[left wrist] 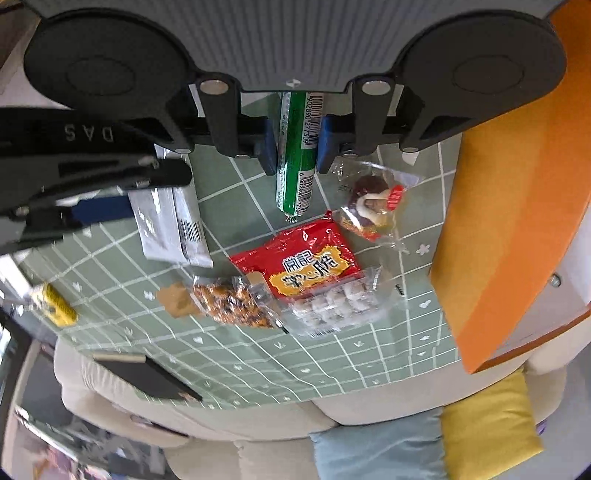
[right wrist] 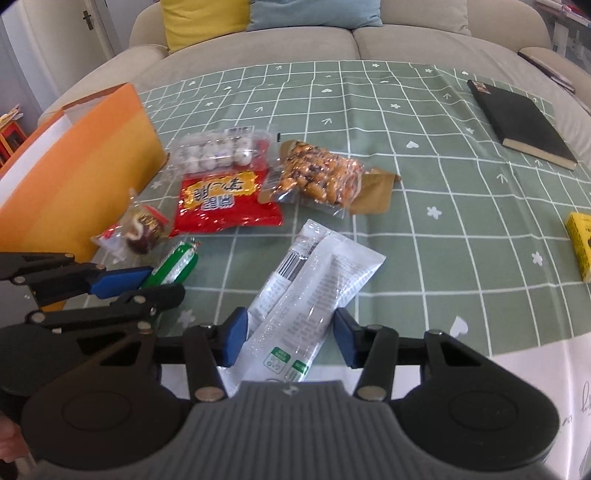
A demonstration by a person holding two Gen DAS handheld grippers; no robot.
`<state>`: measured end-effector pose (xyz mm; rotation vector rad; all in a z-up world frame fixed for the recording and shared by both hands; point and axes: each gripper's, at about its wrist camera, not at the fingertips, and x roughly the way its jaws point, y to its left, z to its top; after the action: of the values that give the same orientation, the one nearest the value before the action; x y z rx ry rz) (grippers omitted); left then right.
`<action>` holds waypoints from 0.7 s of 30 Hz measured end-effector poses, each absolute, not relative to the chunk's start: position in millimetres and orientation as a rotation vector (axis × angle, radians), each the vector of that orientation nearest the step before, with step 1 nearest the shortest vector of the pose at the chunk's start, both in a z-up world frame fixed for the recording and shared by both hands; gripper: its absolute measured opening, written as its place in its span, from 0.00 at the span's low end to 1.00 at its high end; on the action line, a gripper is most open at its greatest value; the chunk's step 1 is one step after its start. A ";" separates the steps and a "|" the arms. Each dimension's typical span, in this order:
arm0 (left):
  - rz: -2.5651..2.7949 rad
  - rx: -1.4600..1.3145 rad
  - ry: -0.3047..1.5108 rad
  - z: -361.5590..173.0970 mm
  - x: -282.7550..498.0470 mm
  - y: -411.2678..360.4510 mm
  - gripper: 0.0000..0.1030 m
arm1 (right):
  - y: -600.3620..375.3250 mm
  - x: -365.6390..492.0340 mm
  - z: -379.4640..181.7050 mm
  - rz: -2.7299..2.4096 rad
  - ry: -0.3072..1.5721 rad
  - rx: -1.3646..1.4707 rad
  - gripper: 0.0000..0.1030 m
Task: Organize snacks
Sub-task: 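Grasp the green sausage stick with the left tool while the right tool grasps the white wrapped packet, then carry the sausage stick and white packet into the orange box and open both tools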
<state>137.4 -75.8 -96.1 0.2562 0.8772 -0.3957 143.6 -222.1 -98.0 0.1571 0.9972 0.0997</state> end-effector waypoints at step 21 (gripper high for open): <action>-0.283 0.051 0.794 -33.8 99.3 -30.2 0.24 | -185.4 103.1 -42.6 0.241 0.822 0.055 0.46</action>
<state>99.3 -30.2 -33.8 0.0508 0.7941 -0.2828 103.1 -185.4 -42.6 0.0553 0.8225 0.2414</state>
